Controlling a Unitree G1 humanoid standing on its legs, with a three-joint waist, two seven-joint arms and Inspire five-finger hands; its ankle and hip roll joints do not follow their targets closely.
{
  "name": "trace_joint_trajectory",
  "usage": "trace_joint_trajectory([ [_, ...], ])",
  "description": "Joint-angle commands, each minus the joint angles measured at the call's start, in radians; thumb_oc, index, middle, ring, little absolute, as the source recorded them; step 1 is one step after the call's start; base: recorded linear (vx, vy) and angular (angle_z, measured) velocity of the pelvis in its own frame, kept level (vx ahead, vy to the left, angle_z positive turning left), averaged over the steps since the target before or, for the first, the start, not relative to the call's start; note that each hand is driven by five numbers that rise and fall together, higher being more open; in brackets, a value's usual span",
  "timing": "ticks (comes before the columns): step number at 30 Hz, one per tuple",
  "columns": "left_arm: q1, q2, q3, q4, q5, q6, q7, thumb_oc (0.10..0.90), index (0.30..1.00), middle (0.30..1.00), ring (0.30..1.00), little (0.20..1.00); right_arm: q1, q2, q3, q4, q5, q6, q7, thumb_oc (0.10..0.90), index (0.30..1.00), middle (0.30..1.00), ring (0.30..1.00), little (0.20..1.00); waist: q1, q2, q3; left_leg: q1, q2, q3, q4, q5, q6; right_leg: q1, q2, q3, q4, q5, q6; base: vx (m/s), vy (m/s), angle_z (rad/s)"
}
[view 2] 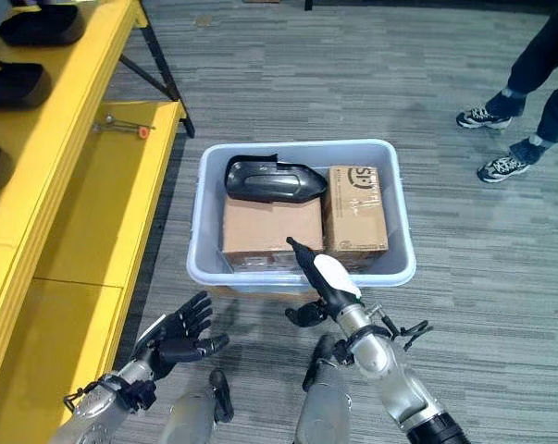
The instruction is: Move parts from the plastic box to the shelf.
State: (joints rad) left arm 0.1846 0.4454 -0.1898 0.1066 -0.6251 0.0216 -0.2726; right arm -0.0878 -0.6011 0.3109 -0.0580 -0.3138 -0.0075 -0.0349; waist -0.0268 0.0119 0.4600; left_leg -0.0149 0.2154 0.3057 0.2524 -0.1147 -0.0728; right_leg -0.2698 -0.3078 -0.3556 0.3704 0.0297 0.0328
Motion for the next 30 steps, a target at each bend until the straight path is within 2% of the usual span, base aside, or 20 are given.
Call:
trace_joint_trajectory([
  [1, -0.043, 0.026, 0.035, -0.152, -0.054, -0.065, -0.055, 0.900, 1.000, 1.000, 1.000, 1.000, -0.042, 0.012, -0.039, -0.034, 0.012, -0.038, -0.048, 0.900, 1.000, 1.000, 1.000, 1.000, 0.017, -0.026, -0.091, 0.071, 0.009, 0.118, 0.050, -0.148, 0.051, 0.020, -0.065, -0.010, -0.004, -0.057, 0.136, 0.08, -0.027, 0.07],
  [7, -0.050, 0.036, 0.031, -0.160, -0.033, -0.053, -0.044, 0.900, 1.000, 1.000, 1.000, 1.000, -0.019, 0.009, -0.053, -0.053, 0.008, -0.025, -0.075, 0.900, 1.000, 1.000, 1.000, 1.000, -0.003, -0.024, -0.098, 0.100, 0.020, 0.142, 0.012, -0.135, 0.048, 0.001, -0.071, -0.017, 0.034, -0.065, 0.135, 0.08, -0.012, 0.04],
  [12, -0.045, 0.050, 0.031, -0.185, -0.032, -0.062, -0.092, 0.900, 1.000, 1.000, 1.000, 1.000, -0.003, 0.016, -0.076, -0.082, 0.018, -0.086, -0.119, 0.900, 1.000, 1.000, 1.000, 1.000, -0.009, -0.018, -0.099, 0.113, 0.018, 0.142, 0.010, -0.142, 0.057, -0.028, -0.090, -0.010, 0.094, -0.075, 0.142, 0.10, -0.074, 0.11],
  [15, -0.053, 0.053, 0.039, -0.185, -0.062, -0.061, -0.024, 0.900, 1.000, 1.000, 1.000, 1.000, -0.002, 0.019, -0.084, -0.122, 0.037, -0.113, -0.103, 0.900, 1.000, 1.000, 1.000, 1.000, -0.017, -0.015, -0.120, 0.144, 0.000, 0.161, 0.033, -0.191, 0.073, -0.035, -0.104, -0.028, 0.130, -0.099, 0.132, 0.16, -0.154, 0.09],
  [18, -0.056, 0.037, 0.056, -0.176, -0.109, -0.051, 0.020, 0.900, 1.000, 1.000, 1.000, 1.000, 0.009, 0.021, -0.084, -0.157, 0.038, -0.095, -0.086, 0.900, 1.000, 1.000, 1.000, 1.000, -0.024, -0.017, -0.144, 0.161, 0.001, 0.212, 0.087, -0.229, 0.076, -0.003, -0.104, -0.072, 0.101, -0.110, 0.108, 0.10, -0.124, 0.28],
  [19, -0.065, 0.033, 0.057, -0.173, -0.107, -0.046, 0.021, 0.900, 1.000, 1.000, 1.000, 1.000, 0.008, 0.024, -0.079, -0.158, 0.037, -0.086, -0.097, 0.900, 1.000, 1.000, 1.000, 1.000, -0.021, -0.016, -0.142, 0.133, 0.027, 0.214, 0.163, -0.192, 0.055, 0.018, -0.081, -0.078, 0.077, -0.119, 0.088, 0.10, -0.180, 0.29],
  [20, -0.072, 0.021, 0.061, -0.158, -0.090, -0.060, 0.030, 0.900, 1.000, 1.000, 1.000, 1.000, -0.005, 0.029, -0.062, -0.143, 0.037, -0.080, -0.111, 0.900, 1.000, 1.000, 1.000, 1.000, -0.011, -0.012, -0.136, 0.062, 0.071, 0.211, 0.244, -0.132, 0.030, 0.051, -0.043, -0.080, 0.052, -0.142, 0.061, 0.09, -0.153, 0.26],
  [21, -0.071, 0.007, 0.062, -0.141, -0.086, -0.076, 0.035, 0.900, 1.000, 1.000, 1.000, 1.000, -0.025, 0.026, -0.050, -0.129, 0.042, -0.078, -0.113, 0.900, 1.000, 1.000, 1.000, 1.000, -0.008, -0.006, -0.130, 0.032, 0.105, 0.205, 0.254, -0.082, 0.010, 0.056, -0.023, -0.069, 0.049, -0.157, 0.051, 0.07, -0.076, 0.13],
  [22, -0.071, 0.003, 0.062, -0.136, -0.089, -0.082, 0.038, 0.900, 1.000, 1.000, 1.000, 1.000, -0.032, 0.025, -0.046, -0.125, 0.043, -0.077, -0.112, 0.900, 1.000, 1.000, 1.000, 1.000, -0.008, -0.004, -0.129, 0.026, 0.114, 0.203, 0.255, -0.068, 0.004, 0.056, -0.017, -0.066, 0.049, -0.161, 0.048, 0.00, 0.067, -0.02],
  [24, -0.065, -0.014, 0.062, -0.126, -0.091, -0.103, 0.041, 0.900, 1.000, 1.000, 1.000, 1.000, -0.056, 0.016, -0.038, -0.126, 0.042, -0.060, -0.091, 0.900, 1.000, 1.000, 1.000, 1.000, -0.011, 0.009, -0.128, 0.029, 0.153, 0.207, 0.123, 0.014, -0.028, 0.058, -0.012, -0.054, 0.048, -0.167, 0.056, 0.02, 0.235, -0.15],
  [25, -0.057, -0.019, 0.059, -0.131, -0.087, -0.102, 0.033, 0.900, 1.000, 1.000, 1.000, 1.000, -0.058, 0.003, -0.041, -0.131, 0.033, -0.056, -0.090, 0.900, 1.000, 1.000, 1.000, 1.000, -0.014, 0.014, -0.133, 0.046, 0.169, 0.215, -0.015, 0.081, -0.055, 0.084, -0.017, -0.052, 0.027, -0.170, 0.067, 0.12, 0.393, -0.06],
  [26, -0.046, -0.026, 0.052, -0.131, -0.083, -0.091, 0.015, 0.900, 1.000, 1.000, 1.000, 1.000, -0.048, -0.013, -0.046, -0.138, 0.046, -0.052, -0.114, 0.900, 1.000, 1.000, 1.000, 1.000, -0.010, 0.012, -0.134, 0.038, 0.202, 0.183, -0.073, 0.186, -0.087, 0.110, -0.011, -0.027, 0.004, -0.168, 0.069, 0.12, 0.322, 0.03],
  [27, -0.044, -0.026, 0.051, -0.132, -0.082, -0.089, 0.013, 0.900, 1.000, 1.000, 1.000, 1.000, -0.047, -0.016, -0.047, -0.139, 0.050, -0.049, -0.119, 0.900, 1.000, 1.000, 1.000, 1.000, -0.010, 0.011, -0.134, 0.035, 0.208, 0.175, -0.077, 0.201, -0.092, 0.114, -0.009, -0.023, 0.002, -0.169, 0.068, 0.11, 0.227, 0.13],
  [30, -0.033, -0.018, 0.054, -0.132, -0.077, -0.073, -0.006, 0.900, 1.000, 1.000, 1.000, 1.000, -0.033, -0.044, -0.070, -0.130, 0.100, -0.056, -0.128, 0.900, 1.000, 1.000, 1.000, 1.000, -0.005, -0.001, -0.138, 0.048, 0.202, 0.138, -0.098, 0.120, -0.070, 0.106, -0.055, 0.010, 0.074, -0.189, 0.088, 0.12, 0.183, 0.04],
])
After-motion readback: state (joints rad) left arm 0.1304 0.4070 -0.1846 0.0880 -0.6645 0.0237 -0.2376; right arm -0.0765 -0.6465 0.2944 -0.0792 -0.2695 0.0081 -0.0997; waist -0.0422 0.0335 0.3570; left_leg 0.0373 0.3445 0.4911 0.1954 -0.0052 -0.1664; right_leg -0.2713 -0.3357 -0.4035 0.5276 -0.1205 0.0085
